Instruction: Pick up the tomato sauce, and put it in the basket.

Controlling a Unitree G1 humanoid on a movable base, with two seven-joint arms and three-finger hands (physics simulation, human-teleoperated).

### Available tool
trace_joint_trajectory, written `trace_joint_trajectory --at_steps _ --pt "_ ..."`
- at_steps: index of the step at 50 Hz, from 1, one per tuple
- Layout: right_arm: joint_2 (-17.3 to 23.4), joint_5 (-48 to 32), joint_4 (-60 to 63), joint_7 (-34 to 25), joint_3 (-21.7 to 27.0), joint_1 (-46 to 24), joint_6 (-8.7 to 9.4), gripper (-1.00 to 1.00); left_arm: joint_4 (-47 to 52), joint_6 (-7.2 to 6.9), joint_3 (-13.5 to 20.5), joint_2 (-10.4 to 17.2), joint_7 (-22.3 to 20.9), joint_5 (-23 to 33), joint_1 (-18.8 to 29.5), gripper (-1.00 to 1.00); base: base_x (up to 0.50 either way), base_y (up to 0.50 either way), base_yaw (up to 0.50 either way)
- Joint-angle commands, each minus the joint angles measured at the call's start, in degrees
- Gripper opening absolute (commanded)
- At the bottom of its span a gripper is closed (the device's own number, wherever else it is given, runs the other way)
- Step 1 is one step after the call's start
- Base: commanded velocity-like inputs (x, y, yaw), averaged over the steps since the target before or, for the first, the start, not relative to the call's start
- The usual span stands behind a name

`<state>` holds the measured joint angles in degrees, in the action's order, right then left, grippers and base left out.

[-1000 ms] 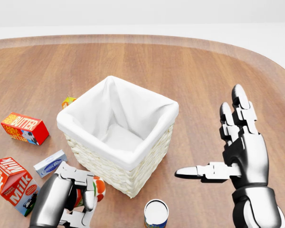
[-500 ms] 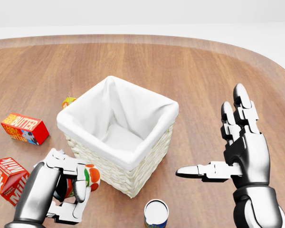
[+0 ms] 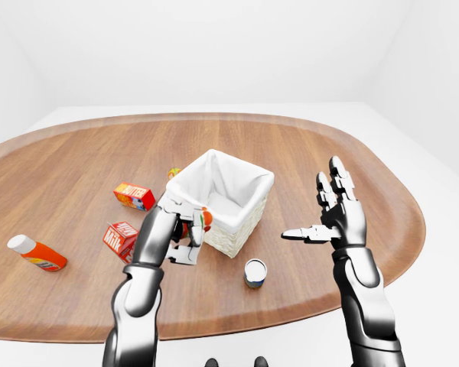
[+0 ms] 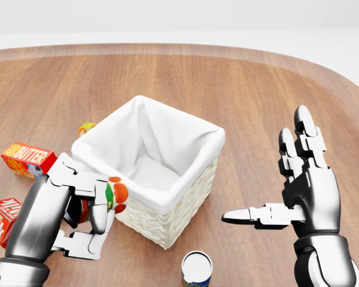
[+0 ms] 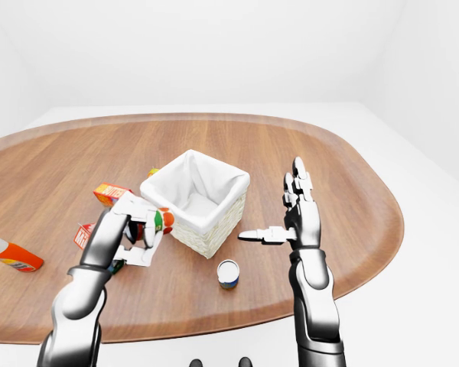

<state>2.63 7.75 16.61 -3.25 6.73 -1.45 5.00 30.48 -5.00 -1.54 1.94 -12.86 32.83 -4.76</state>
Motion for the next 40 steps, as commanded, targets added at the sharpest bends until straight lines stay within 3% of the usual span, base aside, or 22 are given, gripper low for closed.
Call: trace_joint_trajectory --at_steps 1,10,18,34,40 --pt "0.01 0.03 0.09 0.02 0.03 -0.01 0.00 1.00 3.12 0.00 0.52 0.09 -1.67 0.04 3.80 -1.00 0.00 0.00 0.00" --pt "0.01 -0.06 -0.29 0.04 -0.02 -0.09 0.00 1.00 4.25 0.00 0.29 0.27 -2.87 0.91 6.78 -1.00 0.00 0.00 0.00" --pt "0.06 0.07 -1.12 -0.02 0.13 -0.28 0.00 1.00 -0.54 0.00 0.43 0.68 -1.87 1.29 11.43 -1.00 0.00 0.00 0.00" --pt "0.24 0.28 -1.66 0.01 0.31 -0.67 0.00 1.00 -5.46 0.00 -0.15 0.57 -1.17 2.17 16.38 -1.00 0.00 0.00 0.00" --pt "0.28 0.33 -2.25 -0.02 0.37 -0.82 0.00 1.00 -11.39 0.00 0.47 1.00 0.47 1.96 20.63 -1.00 0.00 0.00 0.00"
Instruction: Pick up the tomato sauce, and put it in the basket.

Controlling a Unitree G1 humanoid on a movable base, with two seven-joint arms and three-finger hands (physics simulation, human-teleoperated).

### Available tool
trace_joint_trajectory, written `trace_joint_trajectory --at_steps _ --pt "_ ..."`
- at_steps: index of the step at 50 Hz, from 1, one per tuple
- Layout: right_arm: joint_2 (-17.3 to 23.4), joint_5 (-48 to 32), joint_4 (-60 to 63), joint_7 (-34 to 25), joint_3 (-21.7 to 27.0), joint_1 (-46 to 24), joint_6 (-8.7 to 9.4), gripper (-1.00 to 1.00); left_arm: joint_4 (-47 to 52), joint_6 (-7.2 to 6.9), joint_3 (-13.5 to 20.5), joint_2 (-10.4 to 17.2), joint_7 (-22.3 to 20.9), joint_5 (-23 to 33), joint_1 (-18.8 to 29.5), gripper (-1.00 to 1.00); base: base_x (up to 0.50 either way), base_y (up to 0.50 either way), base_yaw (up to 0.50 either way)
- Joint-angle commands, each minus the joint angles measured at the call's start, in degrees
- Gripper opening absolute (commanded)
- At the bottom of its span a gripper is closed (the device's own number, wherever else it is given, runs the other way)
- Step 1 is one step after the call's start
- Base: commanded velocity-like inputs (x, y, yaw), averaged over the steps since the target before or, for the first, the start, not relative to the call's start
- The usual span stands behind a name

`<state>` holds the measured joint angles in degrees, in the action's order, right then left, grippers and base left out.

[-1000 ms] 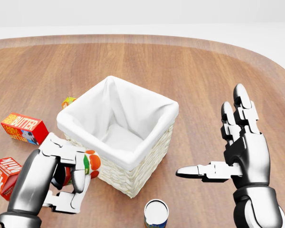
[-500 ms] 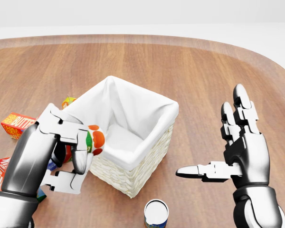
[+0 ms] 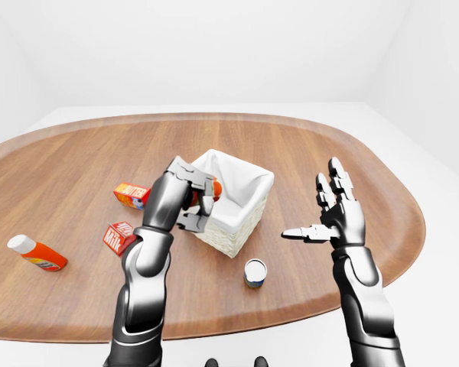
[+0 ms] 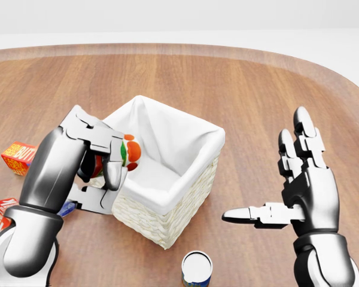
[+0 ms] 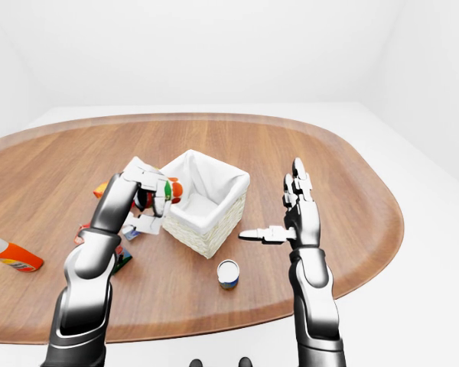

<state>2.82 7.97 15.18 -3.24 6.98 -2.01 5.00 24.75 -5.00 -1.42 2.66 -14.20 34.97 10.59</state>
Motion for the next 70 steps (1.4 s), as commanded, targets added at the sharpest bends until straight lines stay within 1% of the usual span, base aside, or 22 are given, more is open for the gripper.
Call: trace_joint_trajectory --at_steps 1,6,11,18,24,29,34,39,43,45,50,54,56,61,64,67,68,69,70 --pt "0.10 0.12 -0.86 -0.03 0.12 -0.23 0.00 1.00 -6.08 0.00 0.29 0.26 1.96 -0.18 5.66 -1.00 0.00 0.00 0.00" --pt "0.10 0.15 -0.45 0.05 0.10 -0.20 0.00 1.00 -9.95 0.00 -0.24 0.26 3.31 0.15 6.96 -1.00 0.00 0.00 0.00" --pt "0.14 0.20 -0.74 0.04 0.14 -0.27 0.00 1.00 -14.45 0.00 0.28 0.63 4.56 0.02 9.16 -1.00 0.00 0.00 0.00" --pt "0.13 0.18 -0.98 0.04 0.10 -0.30 0.00 1.00 -18.34 0.00 0.22 0.82 5.55 0.25 11.42 -1.00 0.00 0.00 0.00" --pt "0.09 0.18 -0.43 0.08 0.08 -0.04 0.00 1.00 -24.51 0.00 0.23 1.15 6.93 0.77 15.00 -1.00 0.00 0.00 0.00" --pt "0.17 0.34 -0.28 0.09 0.23 -0.18 0.00 1.00 -30.14 0.00 0.16 1.22 7.87 0.87 19.62 -1.00 0.00 0.00 0.00" --pt "0.17 0.44 -0.29 0.14 0.37 -0.24 0.00 1.00 -32.68 0.00 0.14 1.13 8.35 0.98 21.30 -1.00 0.00 0.00 0.00" --pt "0.23 0.57 0.13 0.21 0.46 -0.33 0.00 1.00 -37.36 0.00 0.17 1.14 9.49 0.58 24.31 -1.00 0.00 0.00 0.00" --pt "0.30 0.67 -0.13 0.21 0.61 -0.45 0.00 1.00 -39.14 0.00 0.27 1.26 9.80 0.36 25.72 -1.00 0.00 0.00 0.00" --pt "0.32 0.68 -0.15 0.26 0.62 -0.48 0.00 1.00 -41.61 0.00 0.34 1.36 10.68 0.08 26.77 -1.00 0.00 0.00 0.00" --pt "0.35 0.69 -0.24 0.40 0.65 -0.50 0.00 1.00 -42.90 0.00 0.14 1.27 10.46 0.08 28.13 -1.00 0.00 0.00 0.00" --pt "0.45 0.83 -0.65 0.35 0.87 -0.75 0.00 1.00 -45.74 0.00 0.33 1.57 10.90 -0.01 30.40 -1.00 0.00 0.00 0.00" --pt "0.42 0.76 -1.43 0.31 0.86 -0.77 0.00 1.00 -48.31 0.00 0.51 1.68 11.30 -0.58 31.74 -1.00 0.00 0.00 0.00" --pt "0.42 0.84 -0.12 0.45 0.70 -0.45 0.00 1.00 -56.54 0.00 0.63 2.20 13.85 -1.30 34.80 -1.00 0.00 0.00 0.00" --pt "0.45 0.97 0.25 0.49 0.82 -0.54 0.00 1.00 -57.94 0.00 0.51 2.17 13.87 -1.42 35.54 -1.00 0.00 0.00 0.00" --pt "0.44 0.86 -0.78 0.41 0.86 -0.71 0.00 1.00 -61.54 0.54 0.46 2.36 14.75 -1.31 37.39 -1.00 0.00 0.00 0.00" --pt "0.43 0.94 -0.74 0.41 0.87 -0.73 0.00 1.00 -61.83 0.46 0.45 2.39 14.70 -1.25 37.77 -1.00 0.00 0.00 0.00" --pt "0.42 0.92 -0.67 0.42 0.81 -0.69 0.00 1.00 -63.29 0.97 0.39 2.47 14.97 -1.13 38.64 -1.00 0.00 0.00 0.00" --pt "0.43 0.93 -0.59 0.44 0.79 -0.69 0.00 1.00 -63.89 1.18 0.37 2.51 15.08 -1.04 39.03 -1.00 0.00 0.00 0.00"
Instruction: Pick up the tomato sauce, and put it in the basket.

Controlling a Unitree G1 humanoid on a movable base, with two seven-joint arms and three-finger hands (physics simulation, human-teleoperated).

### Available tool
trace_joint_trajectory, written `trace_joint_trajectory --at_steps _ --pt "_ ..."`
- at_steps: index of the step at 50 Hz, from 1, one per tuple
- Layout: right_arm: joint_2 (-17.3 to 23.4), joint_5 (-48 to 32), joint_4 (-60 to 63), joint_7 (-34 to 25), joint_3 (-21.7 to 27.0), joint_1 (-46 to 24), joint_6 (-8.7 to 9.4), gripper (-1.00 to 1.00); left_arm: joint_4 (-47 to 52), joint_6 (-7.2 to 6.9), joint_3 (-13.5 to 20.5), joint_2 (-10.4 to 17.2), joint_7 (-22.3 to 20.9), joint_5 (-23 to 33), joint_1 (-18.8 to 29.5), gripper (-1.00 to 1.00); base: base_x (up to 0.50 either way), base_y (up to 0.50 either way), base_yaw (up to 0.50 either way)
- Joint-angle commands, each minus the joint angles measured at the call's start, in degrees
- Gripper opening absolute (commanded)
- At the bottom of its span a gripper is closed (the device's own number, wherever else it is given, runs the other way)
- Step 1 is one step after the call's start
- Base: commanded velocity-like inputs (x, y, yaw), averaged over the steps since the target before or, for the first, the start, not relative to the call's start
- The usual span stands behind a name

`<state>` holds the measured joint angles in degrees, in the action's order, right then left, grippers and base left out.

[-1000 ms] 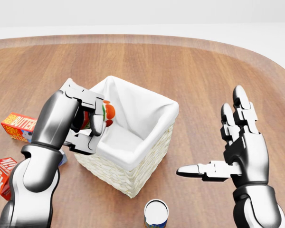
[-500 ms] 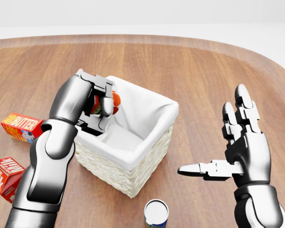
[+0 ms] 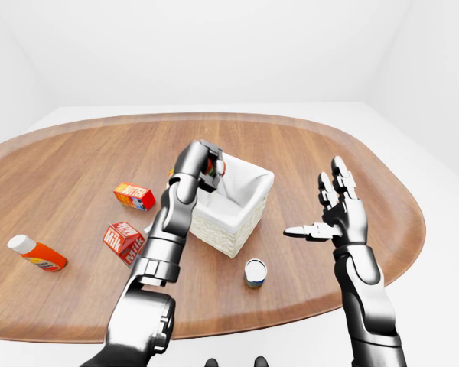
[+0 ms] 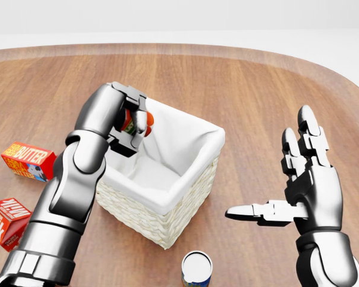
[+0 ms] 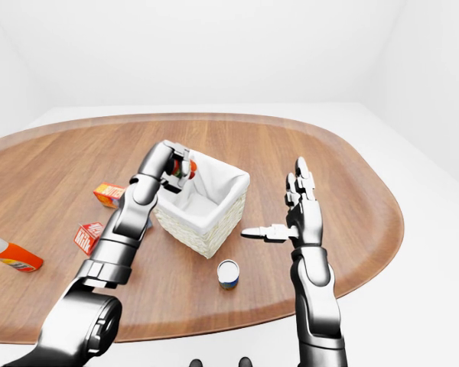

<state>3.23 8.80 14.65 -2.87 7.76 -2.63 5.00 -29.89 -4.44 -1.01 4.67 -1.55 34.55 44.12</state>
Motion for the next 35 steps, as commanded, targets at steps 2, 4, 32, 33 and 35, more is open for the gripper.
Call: trace_joint_trajectory --at_steps 2,4,32,33,35 --pt "0.02 0.10 -0.24 0.01 0.01 -0.08 0.00 1.00 -10.35 0.88 -0.10 0.51 2.51 -0.43 6.26 -1.00 0.00 0.00 0.00" --pt "0.06 0.23 0.30 0.04 0.09 0.00 0.00 1.00 -11.65 1.16 -0.15 0.43 2.69 -0.30 7.06 -1.00 0.00 0.00 0.00" --pt "-0.01 0.33 0.09 0.01 0.09 0.10 0.00 1.00 -25.40 6.53 -0.49 -0.01 6.46 0.21 11.80 -1.00 0.00 0.00 0.00" --pt "-0.01 0.32 -0.03 -0.01 0.09 0.07 0.00 1.00 -25.55 6.53 -0.50 0.03 6.48 0.25 11.88 -1.00 0.00 0.00 0.00" --pt "0.00 0.34 0.15 0.00 0.07 0.12 0.00 1.00 -26.29 6.76 -0.59 0.08 6.70 0.44 12.07 -1.00 0.00 0.00 0.00"
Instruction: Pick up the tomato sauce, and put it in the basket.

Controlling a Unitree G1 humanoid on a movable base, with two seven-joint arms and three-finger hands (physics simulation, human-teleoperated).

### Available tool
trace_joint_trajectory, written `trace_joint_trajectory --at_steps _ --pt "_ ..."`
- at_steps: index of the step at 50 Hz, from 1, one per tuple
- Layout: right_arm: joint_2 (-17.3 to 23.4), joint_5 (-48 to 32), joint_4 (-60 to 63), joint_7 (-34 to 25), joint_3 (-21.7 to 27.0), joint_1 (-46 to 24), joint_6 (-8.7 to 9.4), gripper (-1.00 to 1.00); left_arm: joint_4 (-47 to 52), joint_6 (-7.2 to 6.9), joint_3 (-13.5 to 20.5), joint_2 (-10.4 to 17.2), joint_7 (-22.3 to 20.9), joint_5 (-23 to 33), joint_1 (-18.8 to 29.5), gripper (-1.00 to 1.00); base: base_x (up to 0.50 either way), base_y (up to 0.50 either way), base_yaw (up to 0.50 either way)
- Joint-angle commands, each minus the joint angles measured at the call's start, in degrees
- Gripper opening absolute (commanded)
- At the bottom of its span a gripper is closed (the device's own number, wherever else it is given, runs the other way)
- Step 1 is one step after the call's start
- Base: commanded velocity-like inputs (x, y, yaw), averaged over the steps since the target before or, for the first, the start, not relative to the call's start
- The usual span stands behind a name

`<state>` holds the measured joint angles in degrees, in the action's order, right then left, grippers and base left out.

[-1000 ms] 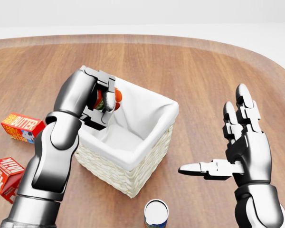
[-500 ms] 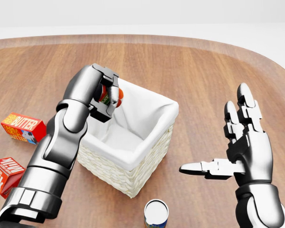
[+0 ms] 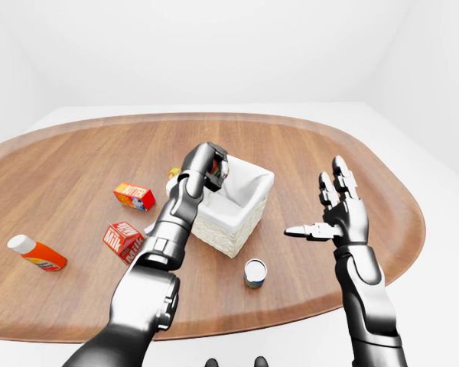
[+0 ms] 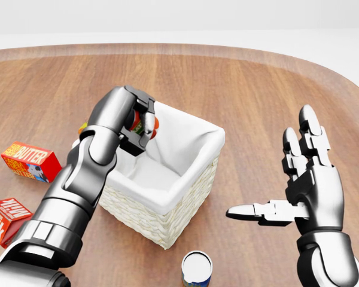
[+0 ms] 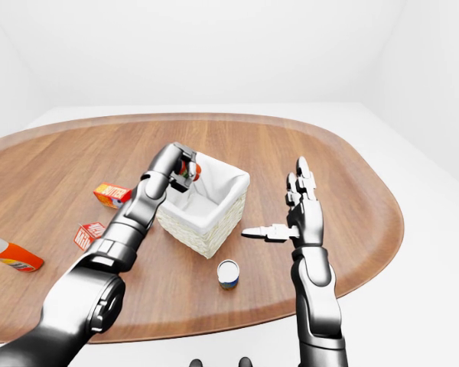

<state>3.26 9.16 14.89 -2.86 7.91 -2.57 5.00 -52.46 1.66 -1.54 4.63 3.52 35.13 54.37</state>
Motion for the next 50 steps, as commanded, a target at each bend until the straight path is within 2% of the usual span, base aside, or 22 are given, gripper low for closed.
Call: trace_joint_trajectory --at_steps 1,11,17,21,23,26,30,38,41,45,50 --pt "-0.03 0.02 0.08 0.00 -0.09 0.11 0.00 1.00 -3.96 0.76 -0.07 0.12 1.70 -0.08 1.85 -1.00 0.00 0.00 0.00" --pt "-0.02 0.02 0.01 0.02 -0.07 0.10 0.00 1.00 -7.37 2.14 -0.18 0.08 2.64 0.40 2.52 -1.00 0.00 0.00 0.00" --pt "-0.04 -0.04 -0.30 -0.02 -0.05 0.04 0.00 1.00 -6.55 1.51 -0.30 0.09 2.14 0.84 2.32 -1.00 0.00 0.00 0.00" --pt "-0.05 -0.02 -0.33 0.04 -0.07 0.02 0.00 1.00 -7.03 1.65 -0.41 0.12 2.18 1.32 2.44 -1.00 0.00 0.00 0.00" --pt "-0.05 -0.03 -0.41 0.02 -0.09 0.03 0.00 1.00 -6.43 1.02 -0.57 0.15 1.74 1.81 2.30 -1.00 0.00 0.00 0.00" --pt "-0.01 0.03 -0.32 0.06 -0.06 0.00 0.00 1.00 -6.86 1.02 -0.63 0.17 1.66 2.28 2.50 -1.00 0.00 0.00 0.00" --pt "-0.02 0.06 0.36 0.13 -0.07 0.17 0.00 1.00 -5.79 0.19 -0.85 0.16 0.78 3.14 2.20 -1.00 0.00 0.00 0.00" --pt "-0.03 0.06 0.03 0.04 -0.02 0.12 0.00 1.00 -4.90 -0.06 -0.93 -0.10 -0.23 3.89 1.51 -1.00 0.00 0.00 0.00" --pt "-0.02 0.05 -0.37 0.04 0.03 0.01 0.00 1.00 -3.96 -0.66 -0.87 -0.15 -1.04 3.96 1.28 -1.00 0.00 0.00 0.00" --pt "-0.01 0.08 -0.89 -0.01 0.08 -0.08 0.00 1.00 -4.13 -0.44 -0.81 -0.20 -1.15 3.96 1.07 -1.00 0.00 0.00 0.00" --pt "0.06 0.15 -0.85 -0.01 0.09 -0.12 0.00 1.00 -3.58 -0.89 -0.72 -0.23 -1.49 3.87 1.00 -1.00 0.00 0.00 0.00"
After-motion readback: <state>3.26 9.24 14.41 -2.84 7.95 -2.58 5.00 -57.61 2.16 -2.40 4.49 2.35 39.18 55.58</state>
